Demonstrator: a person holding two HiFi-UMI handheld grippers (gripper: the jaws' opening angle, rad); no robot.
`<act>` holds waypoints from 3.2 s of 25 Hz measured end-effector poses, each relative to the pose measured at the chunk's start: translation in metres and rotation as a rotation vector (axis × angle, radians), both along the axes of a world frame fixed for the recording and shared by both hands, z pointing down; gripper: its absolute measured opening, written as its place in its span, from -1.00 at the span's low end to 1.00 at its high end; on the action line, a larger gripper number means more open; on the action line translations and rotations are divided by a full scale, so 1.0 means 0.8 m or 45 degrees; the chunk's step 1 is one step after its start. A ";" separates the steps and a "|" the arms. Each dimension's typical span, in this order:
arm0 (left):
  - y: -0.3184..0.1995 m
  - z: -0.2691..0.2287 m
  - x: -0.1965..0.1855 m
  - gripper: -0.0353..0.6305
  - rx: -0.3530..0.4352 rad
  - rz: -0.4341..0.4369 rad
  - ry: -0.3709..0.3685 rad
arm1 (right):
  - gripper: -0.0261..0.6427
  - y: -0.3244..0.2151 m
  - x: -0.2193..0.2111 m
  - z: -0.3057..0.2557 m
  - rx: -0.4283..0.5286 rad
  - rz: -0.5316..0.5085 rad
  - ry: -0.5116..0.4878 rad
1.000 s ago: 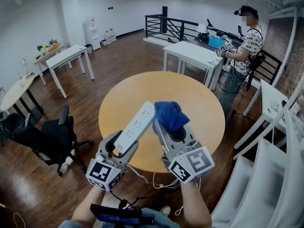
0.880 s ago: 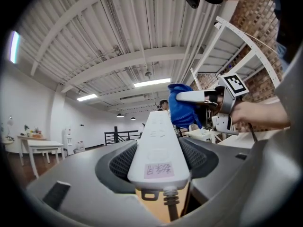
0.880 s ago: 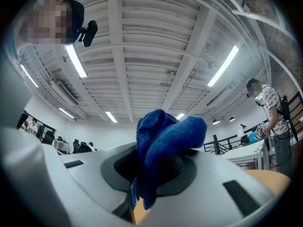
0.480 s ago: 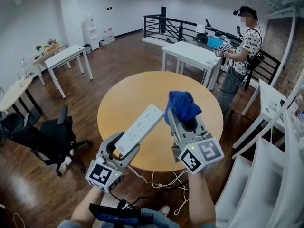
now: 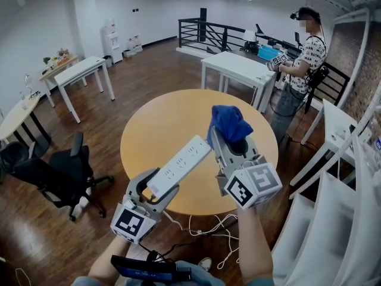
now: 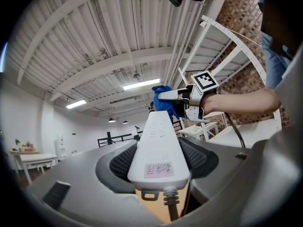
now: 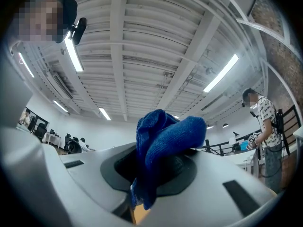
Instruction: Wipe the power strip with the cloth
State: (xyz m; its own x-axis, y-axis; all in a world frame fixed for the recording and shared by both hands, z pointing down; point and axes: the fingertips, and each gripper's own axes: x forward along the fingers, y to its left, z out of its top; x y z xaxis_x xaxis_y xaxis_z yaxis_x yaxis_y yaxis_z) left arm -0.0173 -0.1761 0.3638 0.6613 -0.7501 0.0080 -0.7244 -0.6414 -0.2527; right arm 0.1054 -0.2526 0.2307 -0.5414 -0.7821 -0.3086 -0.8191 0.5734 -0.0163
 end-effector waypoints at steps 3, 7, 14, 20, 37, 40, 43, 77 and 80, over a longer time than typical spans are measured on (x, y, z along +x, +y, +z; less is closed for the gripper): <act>0.002 0.002 0.003 -0.05 0.005 0.008 -0.017 | -0.72 -0.004 -0.005 -0.002 0.001 -0.007 0.011; 0.004 0.000 0.005 -0.05 0.025 0.017 -0.048 | -0.72 -0.013 -0.013 -0.010 0.002 -0.025 0.029; 0.006 0.004 0.012 -0.05 0.043 0.019 -0.108 | -0.72 -0.038 -0.028 -0.017 -0.040 -0.069 0.062; 0.003 0.009 0.011 -0.05 0.053 -0.006 -0.152 | -0.72 -0.046 -0.056 -0.015 -0.086 -0.145 0.076; -0.004 0.014 0.009 -0.05 0.060 -0.055 -0.175 | -0.72 -0.026 -0.112 -0.006 -0.099 -0.240 0.119; -0.005 0.014 0.007 -0.05 0.057 -0.068 -0.184 | -0.72 -0.015 -0.129 0.000 -0.101 -0.272 0.127; -0.008 0.016 0.004 -0.05 0.062 -0.087 -0.199 | -0.72 -0.007 -0.146 0.008 -0.112 -0.302 0.115; -0.013 0.022 -0.005 -0.05 0.052 -0.134 -0.244 | -0.72 0.023 -0.203 0.041 -0.168 -0.422 0.111; -0.011 0.021 -0.005 -0.05 0.061 -0.131 -0.240 | -0.72 0.018 -0.195 0.036 -0.154 -0.391 0.118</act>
